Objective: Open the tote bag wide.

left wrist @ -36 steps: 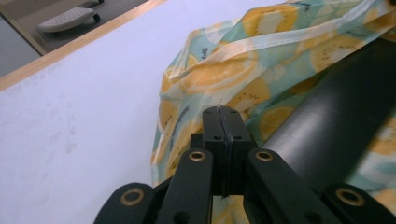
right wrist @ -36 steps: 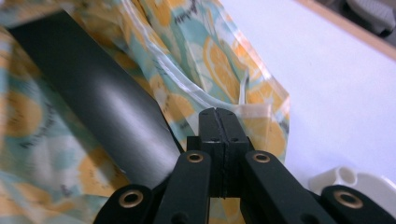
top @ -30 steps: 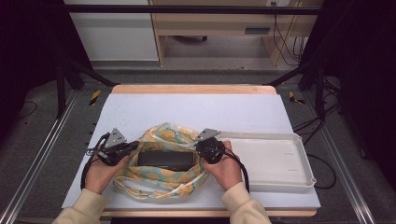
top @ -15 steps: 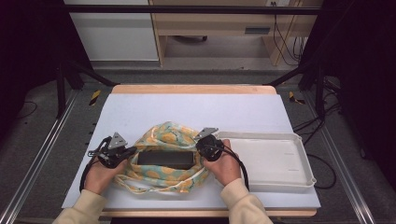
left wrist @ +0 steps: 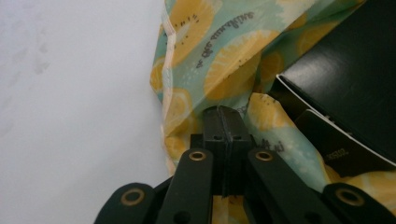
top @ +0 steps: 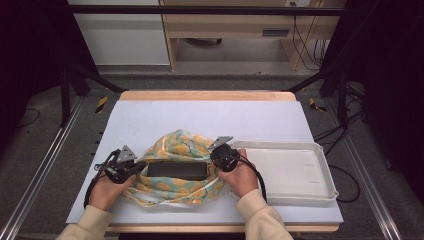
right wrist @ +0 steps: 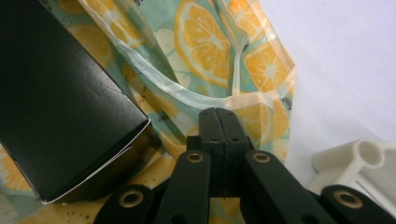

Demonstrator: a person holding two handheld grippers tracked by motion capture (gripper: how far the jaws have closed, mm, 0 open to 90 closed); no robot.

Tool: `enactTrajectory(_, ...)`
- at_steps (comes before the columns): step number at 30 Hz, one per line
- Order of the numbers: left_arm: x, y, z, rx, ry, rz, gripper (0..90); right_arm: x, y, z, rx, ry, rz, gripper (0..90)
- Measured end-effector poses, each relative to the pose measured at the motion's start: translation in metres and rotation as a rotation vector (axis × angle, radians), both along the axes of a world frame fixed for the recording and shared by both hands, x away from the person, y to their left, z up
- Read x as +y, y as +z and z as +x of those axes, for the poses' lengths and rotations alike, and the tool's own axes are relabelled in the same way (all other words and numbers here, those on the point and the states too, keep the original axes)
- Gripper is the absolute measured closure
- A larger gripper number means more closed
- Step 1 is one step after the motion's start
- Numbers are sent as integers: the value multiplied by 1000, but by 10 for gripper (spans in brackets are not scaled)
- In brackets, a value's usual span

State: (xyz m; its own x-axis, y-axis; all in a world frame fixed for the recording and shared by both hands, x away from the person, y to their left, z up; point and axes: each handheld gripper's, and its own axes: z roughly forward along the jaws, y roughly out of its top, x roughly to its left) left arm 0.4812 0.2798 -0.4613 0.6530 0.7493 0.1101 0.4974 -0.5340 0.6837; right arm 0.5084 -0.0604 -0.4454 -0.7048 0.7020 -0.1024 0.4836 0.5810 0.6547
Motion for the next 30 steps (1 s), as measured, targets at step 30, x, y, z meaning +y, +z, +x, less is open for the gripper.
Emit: enactTrajectory(30, 7, 46, -25, -147, -40, -122, 811, -39, 40, -65, -181, -1, 203, 805)
